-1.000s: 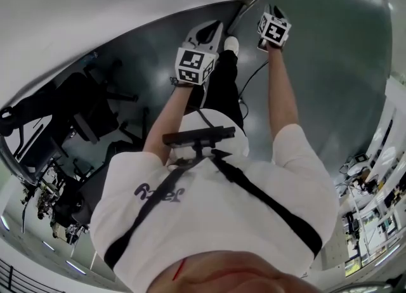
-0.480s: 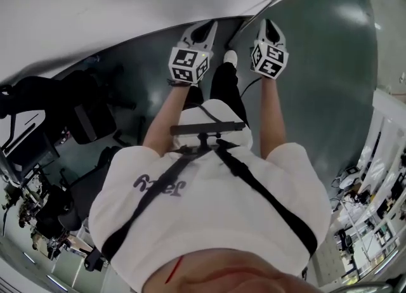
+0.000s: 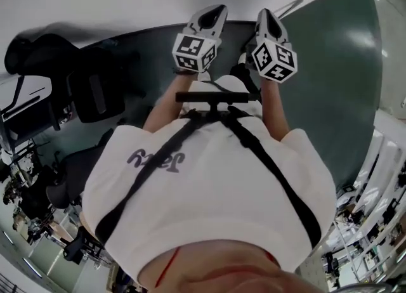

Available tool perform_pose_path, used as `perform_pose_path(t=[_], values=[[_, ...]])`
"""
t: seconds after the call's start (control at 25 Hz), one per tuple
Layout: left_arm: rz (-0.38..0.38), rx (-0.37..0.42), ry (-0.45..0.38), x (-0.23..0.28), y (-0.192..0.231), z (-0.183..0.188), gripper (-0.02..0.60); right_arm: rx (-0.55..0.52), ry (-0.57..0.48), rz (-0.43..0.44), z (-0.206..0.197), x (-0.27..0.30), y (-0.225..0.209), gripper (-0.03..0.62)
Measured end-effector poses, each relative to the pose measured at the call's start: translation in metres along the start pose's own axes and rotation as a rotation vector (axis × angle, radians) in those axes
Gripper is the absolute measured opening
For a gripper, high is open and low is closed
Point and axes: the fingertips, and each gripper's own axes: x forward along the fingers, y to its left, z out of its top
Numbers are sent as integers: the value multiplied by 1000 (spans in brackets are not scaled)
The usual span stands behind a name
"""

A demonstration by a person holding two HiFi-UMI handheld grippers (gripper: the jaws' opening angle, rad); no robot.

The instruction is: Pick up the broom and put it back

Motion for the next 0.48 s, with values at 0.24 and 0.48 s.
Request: perform_pose_path(t=[0.24, 0.48], values=[[51, 29, -82, -26, 3, 39, 12, -62, -5, 114, 13, 1, 56, 8], [103, 27, -133, -24, 7, 57, 12, -103, 20, 127, 24, 6, 53, 8]])
